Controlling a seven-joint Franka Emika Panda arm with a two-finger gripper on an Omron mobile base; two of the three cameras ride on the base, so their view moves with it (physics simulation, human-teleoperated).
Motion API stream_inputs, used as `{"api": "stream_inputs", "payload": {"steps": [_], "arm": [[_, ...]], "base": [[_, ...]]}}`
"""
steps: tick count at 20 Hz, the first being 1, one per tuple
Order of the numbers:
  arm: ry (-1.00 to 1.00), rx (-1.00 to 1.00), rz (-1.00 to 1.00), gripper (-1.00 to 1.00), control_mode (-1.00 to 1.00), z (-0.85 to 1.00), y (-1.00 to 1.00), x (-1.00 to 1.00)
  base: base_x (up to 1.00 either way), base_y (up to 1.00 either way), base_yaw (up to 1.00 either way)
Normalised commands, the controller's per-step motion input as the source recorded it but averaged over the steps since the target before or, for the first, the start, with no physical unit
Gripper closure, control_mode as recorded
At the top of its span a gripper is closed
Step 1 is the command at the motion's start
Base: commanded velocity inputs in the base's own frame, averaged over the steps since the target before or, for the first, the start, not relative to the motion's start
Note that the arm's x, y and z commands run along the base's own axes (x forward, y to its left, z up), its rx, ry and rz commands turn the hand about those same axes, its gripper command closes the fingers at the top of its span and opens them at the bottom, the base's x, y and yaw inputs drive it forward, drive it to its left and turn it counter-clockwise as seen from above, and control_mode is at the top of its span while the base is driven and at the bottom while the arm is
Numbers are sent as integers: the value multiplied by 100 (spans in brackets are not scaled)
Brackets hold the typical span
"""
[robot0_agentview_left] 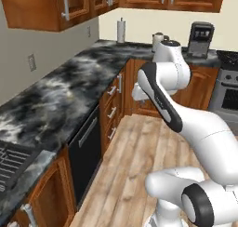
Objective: Navigate to the toaster oven.
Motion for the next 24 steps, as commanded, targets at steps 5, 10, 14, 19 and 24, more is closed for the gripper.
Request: {"api": "stream_inputs", "payload": {"steps": [5,10,14,19,24], "arm": [[0,0,0,-100,100,0,0,0],[0,0,0,-100,100,0,0,0],[0,0,0,-100,100,0,0,0],[0,0,0,-100,100,0,0,0],[0,0,0,-100,100,0,0,0]], "base": [[44,-71,-59],[81,-75,-46],[94,-81,-34],[91,-93,-35],[84,-100,-31]]}}
